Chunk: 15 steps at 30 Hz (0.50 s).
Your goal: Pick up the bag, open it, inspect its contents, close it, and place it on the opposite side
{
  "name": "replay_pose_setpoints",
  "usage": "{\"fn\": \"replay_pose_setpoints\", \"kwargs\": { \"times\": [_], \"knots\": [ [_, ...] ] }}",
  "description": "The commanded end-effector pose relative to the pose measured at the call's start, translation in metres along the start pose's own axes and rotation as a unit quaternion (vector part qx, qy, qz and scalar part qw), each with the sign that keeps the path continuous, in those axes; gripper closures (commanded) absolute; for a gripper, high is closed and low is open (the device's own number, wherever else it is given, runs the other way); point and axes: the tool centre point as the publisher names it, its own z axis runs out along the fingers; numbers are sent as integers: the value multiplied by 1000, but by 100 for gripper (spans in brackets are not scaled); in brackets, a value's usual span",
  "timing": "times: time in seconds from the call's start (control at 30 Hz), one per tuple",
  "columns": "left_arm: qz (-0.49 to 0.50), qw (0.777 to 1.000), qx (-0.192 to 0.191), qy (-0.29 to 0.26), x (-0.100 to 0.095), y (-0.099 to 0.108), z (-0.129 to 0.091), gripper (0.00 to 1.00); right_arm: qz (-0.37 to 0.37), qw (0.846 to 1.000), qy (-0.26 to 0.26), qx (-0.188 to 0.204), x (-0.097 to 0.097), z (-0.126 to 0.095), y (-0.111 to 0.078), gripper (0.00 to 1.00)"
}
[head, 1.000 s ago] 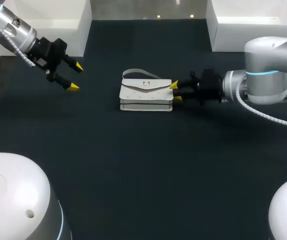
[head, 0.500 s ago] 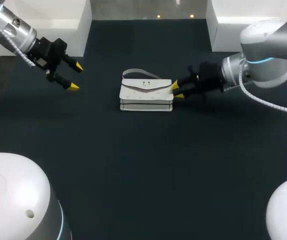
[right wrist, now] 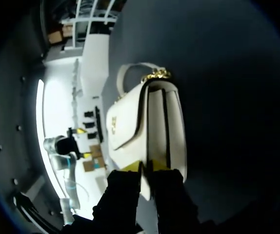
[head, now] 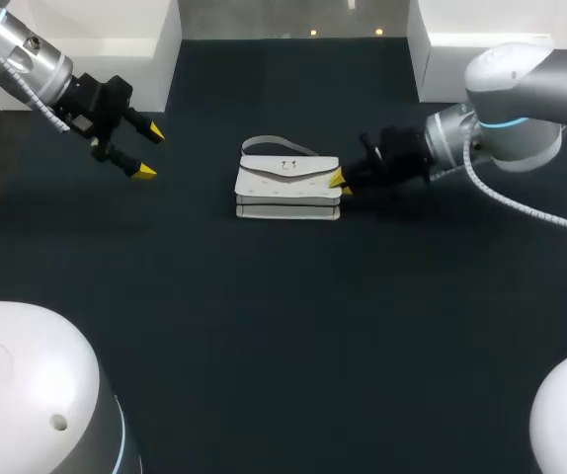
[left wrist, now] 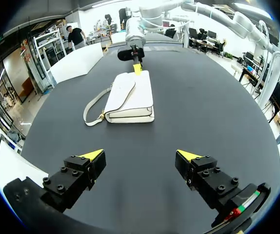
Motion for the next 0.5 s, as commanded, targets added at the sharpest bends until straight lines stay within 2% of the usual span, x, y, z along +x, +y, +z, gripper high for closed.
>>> {"fn": "replay_pose_setpoints", "kwargs": {
  "times": [0.03, 0.1, 0.5],
  "knots": [
    [1, 1000, 1, -1, 0, 1, 1, 0, 1, 1000, -3, 10, 1, 0, 3, 93],
    [1, 1000, 1, -1, 0, 1, 1, 0, 2, 1000, -3, 11, 1, 1, 3, 100],
    [1, 1000, 1, -1, 0, 1, 1, 0, -9, 1000, 9, 19, 11, 20, 2, 100]
  ]
}}
